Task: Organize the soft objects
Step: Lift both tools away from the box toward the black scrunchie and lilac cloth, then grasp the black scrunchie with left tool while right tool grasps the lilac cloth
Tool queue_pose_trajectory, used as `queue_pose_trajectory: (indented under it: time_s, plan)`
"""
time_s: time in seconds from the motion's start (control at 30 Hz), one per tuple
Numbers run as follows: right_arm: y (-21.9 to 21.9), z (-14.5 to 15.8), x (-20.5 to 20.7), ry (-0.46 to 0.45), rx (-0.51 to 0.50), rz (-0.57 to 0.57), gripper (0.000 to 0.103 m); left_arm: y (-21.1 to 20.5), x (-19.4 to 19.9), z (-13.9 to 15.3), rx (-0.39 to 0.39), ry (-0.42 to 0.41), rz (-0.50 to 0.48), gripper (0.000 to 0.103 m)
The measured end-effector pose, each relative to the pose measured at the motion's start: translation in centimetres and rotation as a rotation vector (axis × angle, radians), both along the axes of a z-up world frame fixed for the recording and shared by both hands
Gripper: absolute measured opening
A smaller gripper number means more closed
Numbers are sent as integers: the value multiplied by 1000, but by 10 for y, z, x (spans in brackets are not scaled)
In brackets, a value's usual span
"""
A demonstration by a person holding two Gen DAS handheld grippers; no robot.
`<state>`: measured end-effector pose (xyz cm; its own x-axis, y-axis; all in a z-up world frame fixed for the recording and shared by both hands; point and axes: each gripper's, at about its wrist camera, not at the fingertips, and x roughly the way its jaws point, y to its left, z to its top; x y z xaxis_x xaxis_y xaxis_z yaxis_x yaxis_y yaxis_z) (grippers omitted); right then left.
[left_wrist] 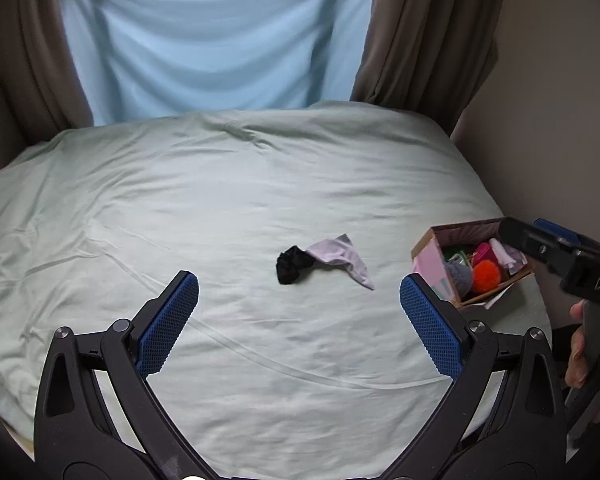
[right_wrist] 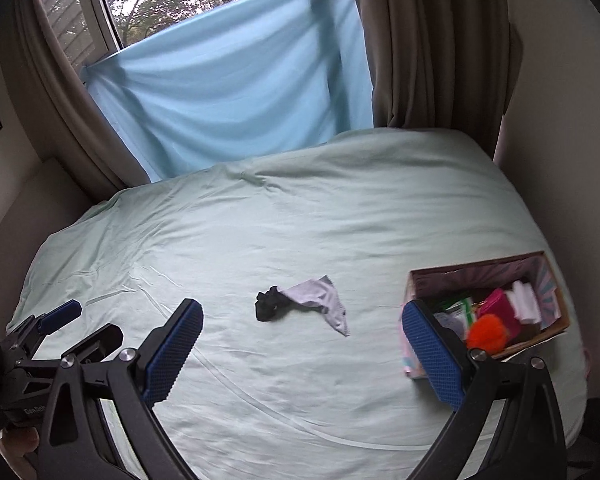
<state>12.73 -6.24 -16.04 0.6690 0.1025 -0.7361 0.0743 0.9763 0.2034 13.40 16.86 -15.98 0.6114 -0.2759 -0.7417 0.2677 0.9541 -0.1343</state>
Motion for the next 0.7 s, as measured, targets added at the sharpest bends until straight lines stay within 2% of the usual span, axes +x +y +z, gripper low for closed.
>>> queue_pose_trajectory:
  time_s: [0.27,0.43,0.7]
  plan:
    - [17,-65,39,55,32,-53,99,13,58,-51,5,20,-69,101]
    - [18,-118,68,96,-3,-70,99,6,101,-106,7,93,-84,101]
    - [16,-206,113,121,-58,-86,99,-16,146,-192,2,140,-123,100]
